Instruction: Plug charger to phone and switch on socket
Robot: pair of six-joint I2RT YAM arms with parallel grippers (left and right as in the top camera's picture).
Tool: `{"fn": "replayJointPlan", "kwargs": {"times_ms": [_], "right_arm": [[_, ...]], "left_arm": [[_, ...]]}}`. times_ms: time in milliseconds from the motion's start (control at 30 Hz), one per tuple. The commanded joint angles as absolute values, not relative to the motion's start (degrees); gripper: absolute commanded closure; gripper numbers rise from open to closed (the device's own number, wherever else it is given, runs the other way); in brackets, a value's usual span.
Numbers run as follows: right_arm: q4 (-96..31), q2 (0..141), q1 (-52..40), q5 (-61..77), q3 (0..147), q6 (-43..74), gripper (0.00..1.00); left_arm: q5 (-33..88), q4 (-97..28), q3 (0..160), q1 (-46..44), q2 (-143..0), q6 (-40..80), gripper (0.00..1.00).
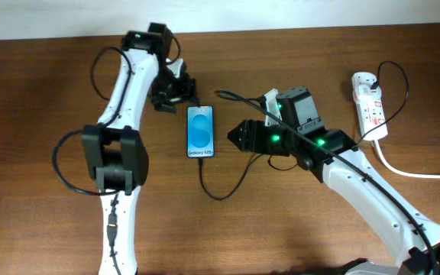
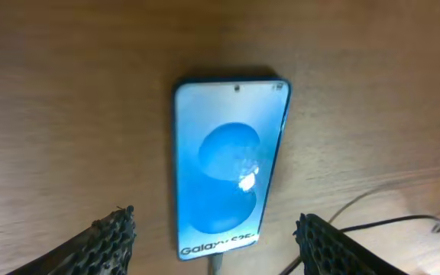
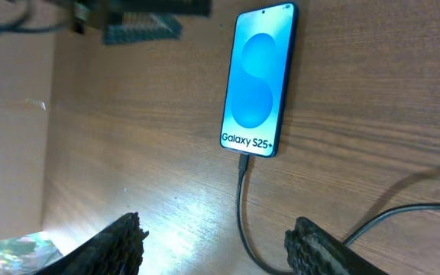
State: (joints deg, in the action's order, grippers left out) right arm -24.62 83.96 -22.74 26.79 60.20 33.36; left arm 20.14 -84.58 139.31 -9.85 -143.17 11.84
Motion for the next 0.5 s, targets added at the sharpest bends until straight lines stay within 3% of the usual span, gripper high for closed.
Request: {"fn": "replayJointPlan", "kwargs": {"times_ms": [0,133,200,400,467], "right_arm": [[-24.71,83.88,-22.79,26.30,61.93,29.36,0.36],[-30.02,81.03,-22.74,26.24,67.90,21.43,0.29],[-35.35,79.29,-22.72,24.53,73.01,18.37,0.23],[-50.28,74.48,-22.74,15.53,85.41,16.25,0.17],[-53.60,71.66,-22.74,14.31,87.61,16.08,0.02]], "left_arm": [[19.70,-89.03,151.26,-6.33,-143.44,12.38,0.27],[19.68,-95.94,168.35,-2.17,-143.44,12.38,0.28],[19.64,-96.73,173.73,-0.49,-143.44,12.36,0.01],[19.66,-96.73,173.62,-0.10,-143.46,12.38,0.01],[19.66,-96.73,173.62,-0.10,-143.46,12.38,0.01]]}}
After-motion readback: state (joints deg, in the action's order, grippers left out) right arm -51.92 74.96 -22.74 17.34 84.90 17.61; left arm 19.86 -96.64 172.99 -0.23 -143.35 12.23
